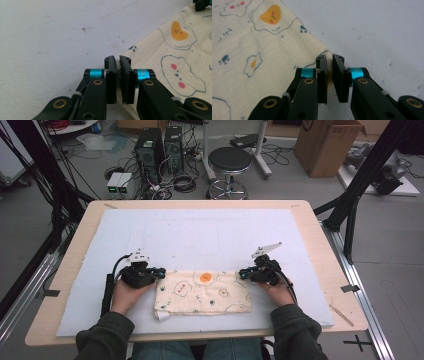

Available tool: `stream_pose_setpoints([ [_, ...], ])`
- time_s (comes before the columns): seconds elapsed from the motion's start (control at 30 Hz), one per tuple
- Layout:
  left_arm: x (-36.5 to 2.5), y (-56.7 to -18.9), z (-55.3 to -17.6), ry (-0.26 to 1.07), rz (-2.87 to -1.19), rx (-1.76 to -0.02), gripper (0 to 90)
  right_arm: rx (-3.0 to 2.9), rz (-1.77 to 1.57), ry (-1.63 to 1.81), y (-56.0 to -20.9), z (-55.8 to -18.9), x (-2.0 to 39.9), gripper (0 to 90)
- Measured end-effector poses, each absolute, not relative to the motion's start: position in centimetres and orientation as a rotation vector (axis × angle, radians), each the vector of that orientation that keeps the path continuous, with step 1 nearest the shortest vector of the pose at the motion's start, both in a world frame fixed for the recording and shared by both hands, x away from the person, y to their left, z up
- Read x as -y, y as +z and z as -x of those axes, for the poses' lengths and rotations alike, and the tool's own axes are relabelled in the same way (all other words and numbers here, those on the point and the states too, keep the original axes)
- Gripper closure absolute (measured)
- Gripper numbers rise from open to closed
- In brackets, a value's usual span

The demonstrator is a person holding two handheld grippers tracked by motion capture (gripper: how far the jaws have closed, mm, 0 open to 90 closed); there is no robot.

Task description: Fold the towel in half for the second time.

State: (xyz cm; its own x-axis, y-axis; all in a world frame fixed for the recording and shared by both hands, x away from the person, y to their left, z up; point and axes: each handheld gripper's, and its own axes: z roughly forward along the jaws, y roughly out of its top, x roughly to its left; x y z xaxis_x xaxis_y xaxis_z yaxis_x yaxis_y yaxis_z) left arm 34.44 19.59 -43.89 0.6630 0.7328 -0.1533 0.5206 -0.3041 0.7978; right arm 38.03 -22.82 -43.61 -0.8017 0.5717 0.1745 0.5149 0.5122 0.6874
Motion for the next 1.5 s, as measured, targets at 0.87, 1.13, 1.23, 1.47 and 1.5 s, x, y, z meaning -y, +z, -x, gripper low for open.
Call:
stream_pose_setpoints([
  [0.87, -21.1, -42.6, -38.1, 0.374, -1.908, -1.090, 84.4, -2.659, -1.020, 1.213, -41.6, -43.3, 20.5, 83.7],
  [1.13, -21.2, -42.9, -39.6, 0.375, -1.871, -1.123, 84.6, -2.634, -1.102, 1.233, -42.0, -45.1, 20.8, 83.6],
  [1.23, -21.3, -43.2, -40.1, 0.359, -1.855, -1.140, 84.6, -2.629, -1.116, 1.240, -42.0, -45.8, 20.8, 83.6],
  [1.47, -21.3, -42.9, -41.0, 0.342, -1.821, -1.155, 84.6, -2.617, -1.185, 1.245, -42.6, -46.9, 21.0, 83.6],
  [1.5, -21.3, -43.0, -41.1, 0.341, -1.814, -1.159, 84.6, -2.616, -1.197, 1.244, -42.8, -47.0, 21.1, 83.6],
])
